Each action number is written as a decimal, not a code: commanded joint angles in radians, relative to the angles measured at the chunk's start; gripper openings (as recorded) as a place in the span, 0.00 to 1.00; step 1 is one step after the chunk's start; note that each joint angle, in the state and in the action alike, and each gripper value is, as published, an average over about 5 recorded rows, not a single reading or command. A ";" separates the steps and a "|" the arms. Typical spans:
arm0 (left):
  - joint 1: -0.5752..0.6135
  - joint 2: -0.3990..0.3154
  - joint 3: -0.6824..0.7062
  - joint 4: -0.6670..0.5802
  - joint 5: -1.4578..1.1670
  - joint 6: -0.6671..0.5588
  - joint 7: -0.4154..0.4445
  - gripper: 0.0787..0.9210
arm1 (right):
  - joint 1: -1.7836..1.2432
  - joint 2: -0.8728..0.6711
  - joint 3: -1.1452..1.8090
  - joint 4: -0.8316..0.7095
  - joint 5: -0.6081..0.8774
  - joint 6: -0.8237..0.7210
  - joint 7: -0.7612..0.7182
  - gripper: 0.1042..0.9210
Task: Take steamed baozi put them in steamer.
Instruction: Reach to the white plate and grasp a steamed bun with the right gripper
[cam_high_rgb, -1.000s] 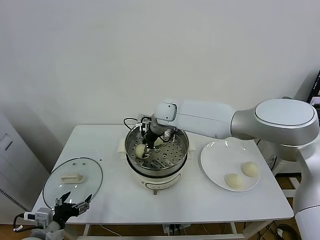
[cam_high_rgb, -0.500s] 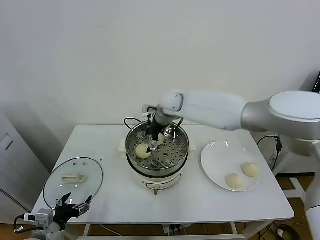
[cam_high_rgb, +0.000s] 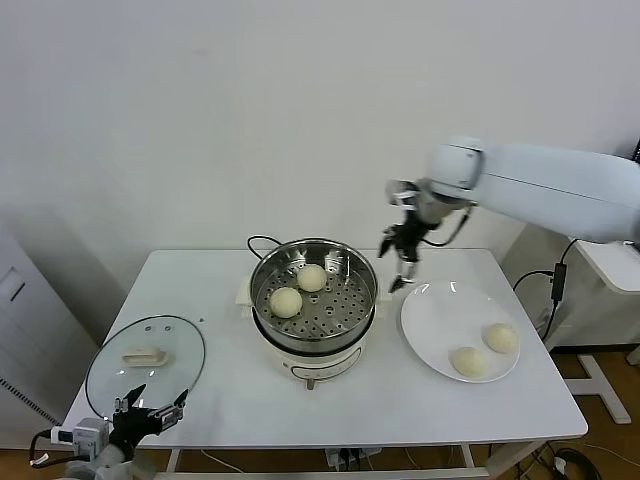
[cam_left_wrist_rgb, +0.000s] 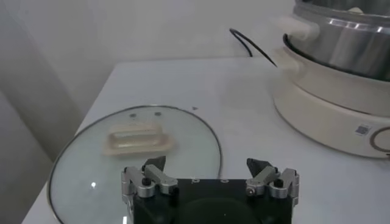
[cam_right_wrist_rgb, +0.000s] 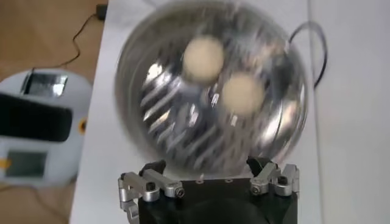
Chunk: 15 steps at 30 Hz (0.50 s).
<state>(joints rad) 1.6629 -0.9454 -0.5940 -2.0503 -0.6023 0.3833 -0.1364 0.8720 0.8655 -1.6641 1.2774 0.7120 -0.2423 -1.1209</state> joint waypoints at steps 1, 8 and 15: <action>0.005 -0.005 -0.002 -0.004 0.003 -0.001 0.000 0.88 | -0.067 -0.217 -0.007 0.004 -0.189 0.145 -0.074 0.88; 0.013 -0.006 -0.007 -0.007 0.007 -0.002 0.000 0.88 | -0.260 -0.217 0.133 -0.064 -0.264 0.199 -0.059 0.88; 0.009 -0.017 -0.008 -0.007 0.008 0.003 -0.001 0.88 | -0.376 -0.208 0.226 -0.128 -0.337 0.232 -0.061 0.88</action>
<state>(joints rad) 1.6716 -0.9589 -0.6020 -2.0576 -0.5951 0.3840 -0.1366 0.6608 0.7058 -1.5463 1.2085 0.4905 -0.0772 -1.1683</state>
